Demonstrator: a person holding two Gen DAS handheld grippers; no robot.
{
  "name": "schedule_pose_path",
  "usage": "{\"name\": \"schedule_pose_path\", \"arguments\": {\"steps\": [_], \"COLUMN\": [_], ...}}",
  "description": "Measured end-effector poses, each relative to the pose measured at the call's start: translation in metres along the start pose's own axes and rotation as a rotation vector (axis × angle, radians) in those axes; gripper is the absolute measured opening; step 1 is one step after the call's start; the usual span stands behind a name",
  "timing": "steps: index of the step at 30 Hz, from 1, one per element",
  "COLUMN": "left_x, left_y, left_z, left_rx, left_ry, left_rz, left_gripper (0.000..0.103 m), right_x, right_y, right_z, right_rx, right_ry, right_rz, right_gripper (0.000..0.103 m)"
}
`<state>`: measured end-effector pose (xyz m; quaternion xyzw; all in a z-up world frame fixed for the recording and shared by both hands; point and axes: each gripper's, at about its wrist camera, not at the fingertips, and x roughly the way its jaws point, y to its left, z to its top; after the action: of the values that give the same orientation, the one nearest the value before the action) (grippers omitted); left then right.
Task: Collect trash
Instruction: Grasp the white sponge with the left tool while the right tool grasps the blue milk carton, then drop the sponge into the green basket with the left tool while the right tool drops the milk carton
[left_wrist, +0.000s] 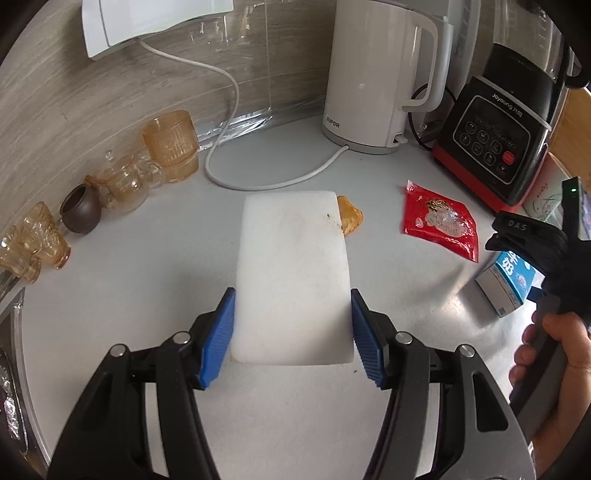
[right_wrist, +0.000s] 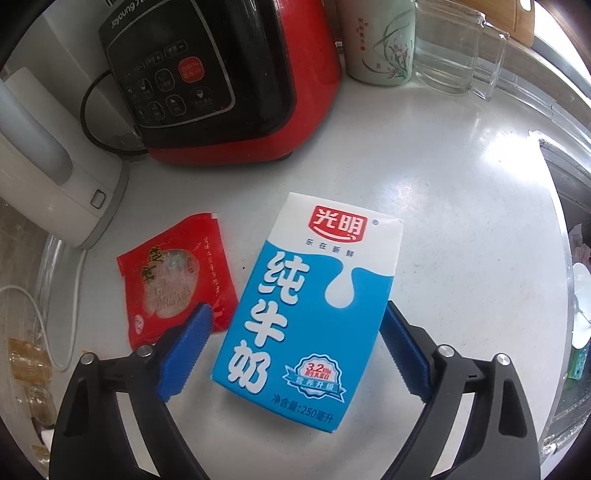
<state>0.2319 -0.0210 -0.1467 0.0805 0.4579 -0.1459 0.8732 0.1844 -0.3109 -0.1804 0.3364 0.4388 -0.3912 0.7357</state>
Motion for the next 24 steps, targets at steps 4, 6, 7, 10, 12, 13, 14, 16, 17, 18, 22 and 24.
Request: {"name": "schedule_pose_path", "arguments": {"steps": [4, 6, 7, 10, 12, 13, 14, 16, 17, 18, 22, 24], "left_x": [-0.007, -0.013, -0.016, -0.028, -0.037, -0.046, -0.053, -0.073, -0.079, -0.090, -0.117, -0.133], "left_y": [0.001, 0.001, 0.002, 0.003, 0.003, 0.002, 0.002, 0.000, 0.000, 0.000, -0.001, 0.000], "left_z": [-0.007, -0.012, -0.015, -0.025, -0.031, -0.037, -0.042, -0.057, -0.063, -0.074, -0.110, -0.135], "left_rx": [0.000, 0.005, 0.005, 0.002, 0.003, 0.008, 0.011, 0.018, 0.019, 0.014, -0.014, -0.045], "left_ry": [0.000, -0.004, -0.005, -0.008, -0.013, -0.020, -0.028, -0.046, -0.048, -0.050, -0.032, -0.015], "left_rz": [0.002, 0.006, 0.006, 0.005, 0.004, 0.003, 0.001, -0.007, -0.008, -0.013, -0.013, -0.009], "left_gripper": [0.058, 0.058, 0.058, 0.058, 0.058, 0.058, 0.058, 0.058, 0.058, 0.058, 0.058, 0.058], "right_x": [0.000, -0.003, -0.005, -0.016, -0.030, -0.039, -0.048, -0.073, -0.079, -0.092, -0.124, -0.133], "right_y": [-0.001, -0.006, -0.008, -0.015, -0.020, -0.022, -0.022, -0.026, -0.026, -0.031, -0.056, -0.069], "right_z": [0.000, -0.003, -0.003, -0.014, -0.026, -0.034, -0.041, -0.062, -0.069, -0.081, -0.120, -0.137], "right_rx": [-0.048, -0.071, -0.076, -0.124, -0.170, -0.204, -0.234, -0.339, -0.372, -0.421, -0.565, -0.638], "right_ry": [0.001, 0.001, 0.003, 0.010, 0.013, 0.013, 0.011, -0.003, -0.003, 0.001, 0.080, 0.128], "right_rz": [0.027, 0.050, 0.055, 0.095, 0.137, 0.163, 0.181, 0.225, 0.241, 0.268, 0.377, 0.420], "right_gripper": [0.080, 0.078, 0.077, 0.075, 0.075, 0.074, 0.074, 0.073, 0.073, 0.073, 0.073, 0.073]}}
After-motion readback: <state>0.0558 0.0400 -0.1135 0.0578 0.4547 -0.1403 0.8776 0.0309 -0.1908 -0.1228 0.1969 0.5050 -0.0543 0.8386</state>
